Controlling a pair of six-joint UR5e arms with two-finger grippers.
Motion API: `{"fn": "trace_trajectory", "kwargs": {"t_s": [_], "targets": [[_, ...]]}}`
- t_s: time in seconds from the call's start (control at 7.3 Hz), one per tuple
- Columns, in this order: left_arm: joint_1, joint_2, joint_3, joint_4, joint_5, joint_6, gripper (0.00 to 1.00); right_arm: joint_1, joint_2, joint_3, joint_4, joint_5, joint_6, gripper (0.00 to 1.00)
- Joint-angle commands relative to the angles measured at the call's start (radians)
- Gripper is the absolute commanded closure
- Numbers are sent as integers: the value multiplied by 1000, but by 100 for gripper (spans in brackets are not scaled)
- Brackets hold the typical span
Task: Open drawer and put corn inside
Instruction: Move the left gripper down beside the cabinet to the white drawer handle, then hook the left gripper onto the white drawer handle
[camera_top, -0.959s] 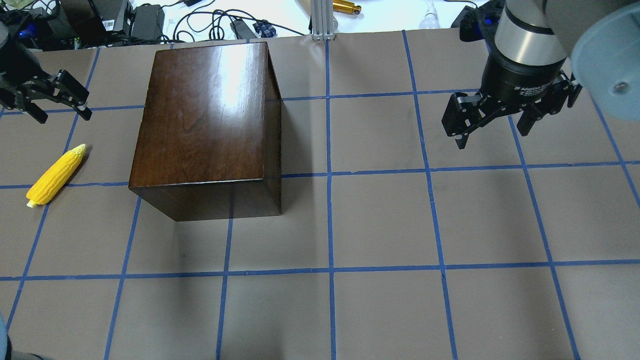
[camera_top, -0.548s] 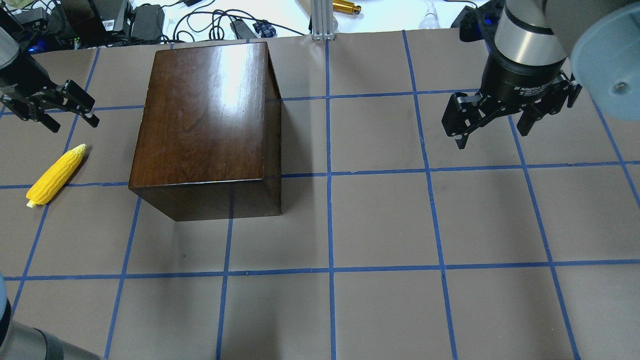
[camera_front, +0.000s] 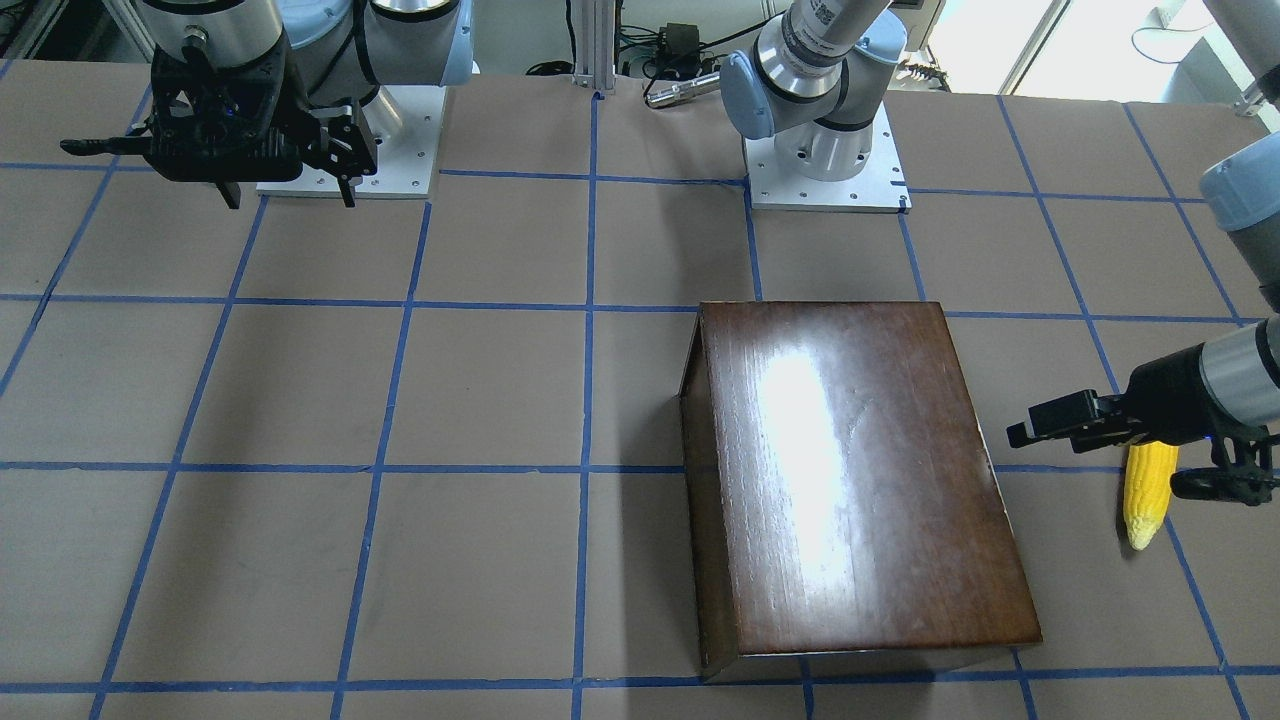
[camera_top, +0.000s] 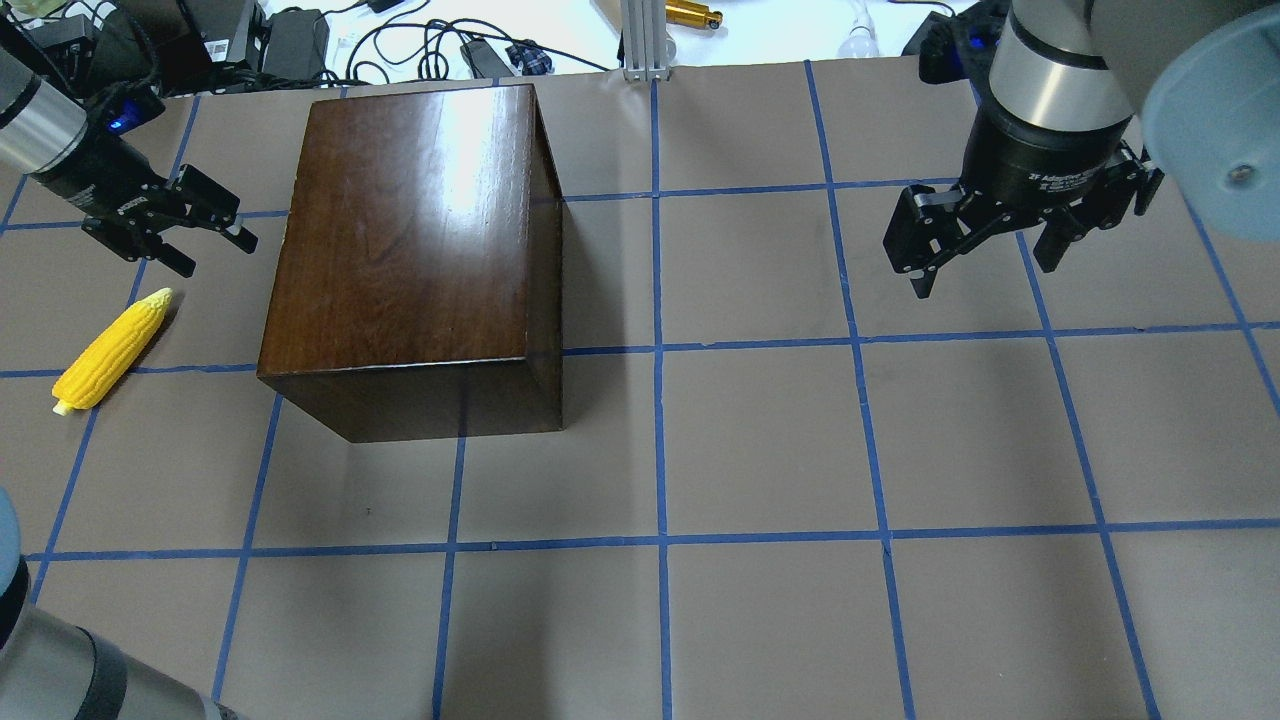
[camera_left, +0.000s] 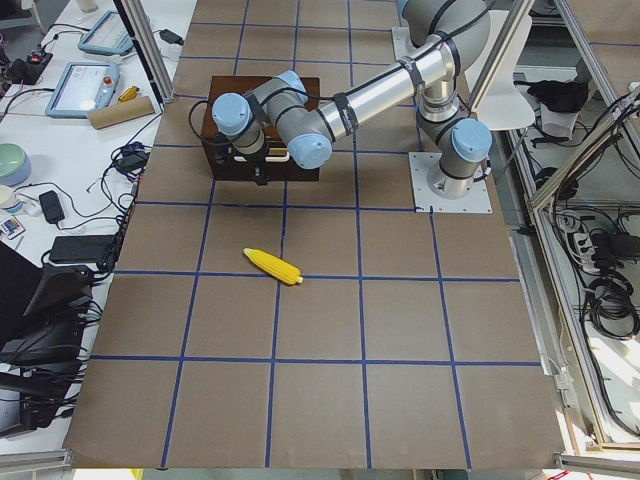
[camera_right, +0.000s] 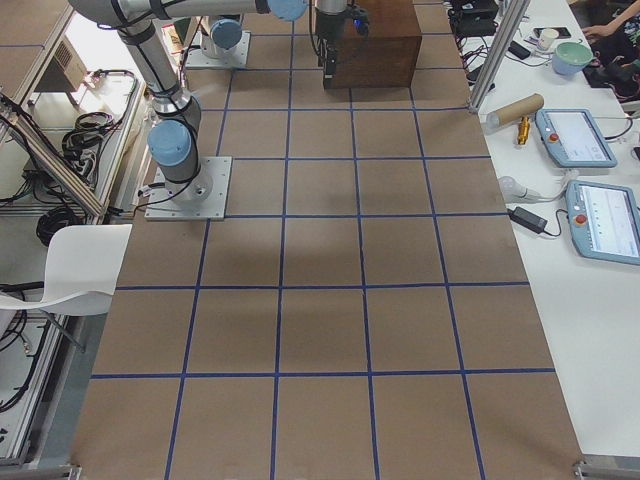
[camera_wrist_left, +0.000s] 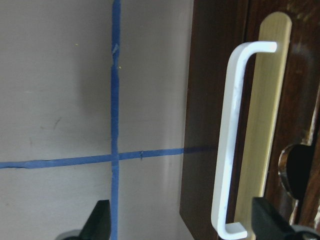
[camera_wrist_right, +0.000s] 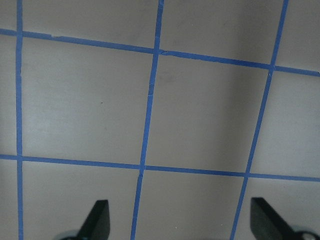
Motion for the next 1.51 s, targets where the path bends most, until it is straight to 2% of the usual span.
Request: {"fn": "trace_trajectory", "kwargs": {"t_s": [0.0,1.37], "targets": [[-6,-16,-19,1,-21,-2,0,0,-1,0,0,-1,0,0],[-9,-74,-42,24,-26,1,0,0,-1,0,0,-1,0,0]]}}
